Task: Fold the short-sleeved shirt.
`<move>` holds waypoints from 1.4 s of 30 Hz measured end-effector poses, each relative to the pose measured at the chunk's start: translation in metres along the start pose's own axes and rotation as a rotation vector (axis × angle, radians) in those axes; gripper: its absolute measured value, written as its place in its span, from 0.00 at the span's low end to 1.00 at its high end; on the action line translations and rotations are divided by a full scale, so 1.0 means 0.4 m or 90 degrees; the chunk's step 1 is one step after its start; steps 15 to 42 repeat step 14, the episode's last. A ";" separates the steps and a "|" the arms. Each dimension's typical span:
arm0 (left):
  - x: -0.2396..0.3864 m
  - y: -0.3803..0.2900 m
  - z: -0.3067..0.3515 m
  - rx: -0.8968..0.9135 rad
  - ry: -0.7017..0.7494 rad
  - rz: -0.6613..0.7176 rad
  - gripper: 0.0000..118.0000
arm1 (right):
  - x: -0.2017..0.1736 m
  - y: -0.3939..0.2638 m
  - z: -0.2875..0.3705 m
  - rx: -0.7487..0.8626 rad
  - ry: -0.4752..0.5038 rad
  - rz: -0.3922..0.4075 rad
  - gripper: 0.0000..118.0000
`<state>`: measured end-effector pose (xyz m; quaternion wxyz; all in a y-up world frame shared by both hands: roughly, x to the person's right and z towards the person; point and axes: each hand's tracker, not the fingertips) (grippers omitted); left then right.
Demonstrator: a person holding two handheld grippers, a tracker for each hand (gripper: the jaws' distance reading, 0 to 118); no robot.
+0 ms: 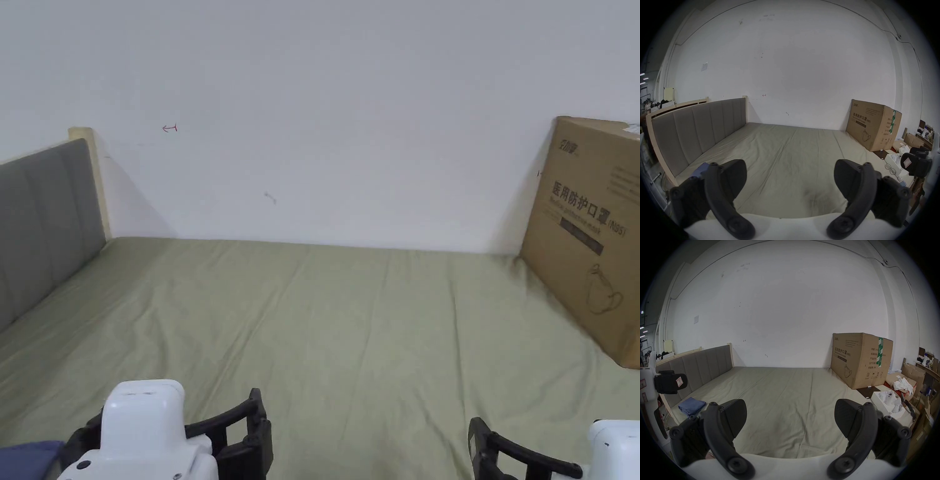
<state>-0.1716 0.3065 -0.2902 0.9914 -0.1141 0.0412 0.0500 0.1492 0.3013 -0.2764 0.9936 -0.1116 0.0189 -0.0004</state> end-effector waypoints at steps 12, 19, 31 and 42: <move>-0.002 0.013 0.008 0.010 -0.078 0.098 1.00 | 0.013 -0.009 -0.001 -0.008 -0.008 -0.015 0.94; -0.017 0.015 0.013 0.005 -0.078 0.105 1.00 | 0.015 -0.010 0.000 -0.007 -0.011 -0.018 0.94; -0.017 0.015 0.013 0.005 -0.078 0.105 1.00 | 0.015 -0.010 0.000 -0.007 -0.011 -0.018 0.94; -0.017 0.015 0.013 0.005 -0.078 0.105 1.00 | 0.015 -0.010 0.000 -0.007 -0.011 -0.018 0.94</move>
